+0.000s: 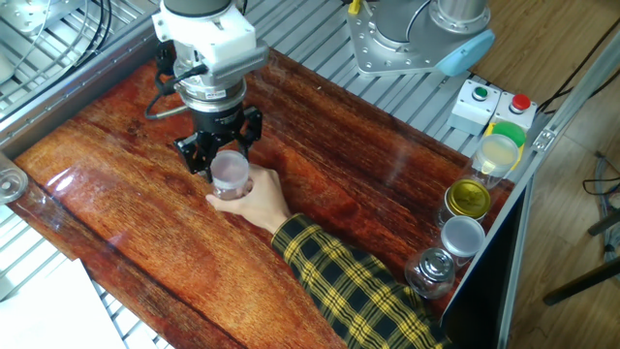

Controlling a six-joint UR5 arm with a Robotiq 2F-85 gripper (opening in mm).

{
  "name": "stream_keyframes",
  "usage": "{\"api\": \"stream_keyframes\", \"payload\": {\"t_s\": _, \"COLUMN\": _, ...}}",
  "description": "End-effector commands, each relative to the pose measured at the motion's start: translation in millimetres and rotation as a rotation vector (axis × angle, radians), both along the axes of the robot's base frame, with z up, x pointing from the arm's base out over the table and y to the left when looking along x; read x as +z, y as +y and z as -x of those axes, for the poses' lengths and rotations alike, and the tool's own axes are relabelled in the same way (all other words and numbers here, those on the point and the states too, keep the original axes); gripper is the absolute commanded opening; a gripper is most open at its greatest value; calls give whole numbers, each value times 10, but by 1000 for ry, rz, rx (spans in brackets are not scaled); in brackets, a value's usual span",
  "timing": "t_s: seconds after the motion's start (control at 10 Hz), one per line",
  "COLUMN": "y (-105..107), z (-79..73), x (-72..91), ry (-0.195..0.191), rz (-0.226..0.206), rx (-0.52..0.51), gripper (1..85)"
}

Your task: Unscrew the lid from the jar

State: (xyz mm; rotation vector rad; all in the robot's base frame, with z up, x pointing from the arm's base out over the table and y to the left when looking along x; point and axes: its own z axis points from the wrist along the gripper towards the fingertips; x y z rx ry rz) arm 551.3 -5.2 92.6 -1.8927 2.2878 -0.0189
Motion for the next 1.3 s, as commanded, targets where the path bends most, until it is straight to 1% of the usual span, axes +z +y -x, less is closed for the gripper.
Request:
{"api": "stream_keyframes", "payload": {"t_s": 0.0, "y": -32, "z": 67, "x": -28, "ry": 8, "rz": 0, "rx": 1, "gripper": 543}}
{"api": "stream_keyframes", "payload": {"t_s": 0.1, "y": -184, "z": 123, "x": -50, "ry": 27, "rz": 55, "rx": -9, "gripper": 677}}
{"api": "stream_keyframes", "payload": {"t_s": 0.2, "y": -216, "z": 195, "x": -57, "ry": 51, "rz": 59, "rx": -47, "gripper": 807}}
{"api": "stream_keyframes", "payload": {"t_s": 0.3, "y": -173, "z": 268, "x": -55, "ry": 81, "rz": 22, "rx": -145, "gripper": 813}}
{"api": "stream_keyframes", "payload": {"t_s": 0.5, "y": -215, "z": 272, "x": -52, "ry": 93, "rz": 20, "rx": -313, "gripper": 800}}
{"api": "stream_keyframes", "payload": {"t_s": 0.6, "y": -240, "z": 309, "x": -47, "ry": 115, "rz": 11, "rx": -465, "gripper": 800}}
{"api": "stream_keyframes", "payload": {"t_s": 0.7, "y": -225, "z": 320, "x": -55, "ry": 140, "rz": -16, "rx": -651, "gripper": 777}}
{"api": "stream_keyframes", "payload": {"t_s": 0.8, "y": -132, "z": 313, "x": -71, "ry": 166, "rz": -63, "rx": -778, "gripper": 777}}
{"api": "stream_keyframes", "payload": {"t_s": 0.9, "y": -100, "z": 306, "x": -85, "ry": 183, "rz": -82, "rx": -862, "gripper": 777}}
{"api": "stream_keyframes", "payload": {"t_s": 1.1, "y": 9, "z": 251, "x": -85, "ry": 207, "rz": -130, "rx": -977, "gripper": 773}}
{"api": "stream_keyframes", "payload": {"t_s": 1.2, "y": 42, "z": 236, "x": -76, "ry": 216, "rz": -143, "rx": -1025, "gripper": 760}}
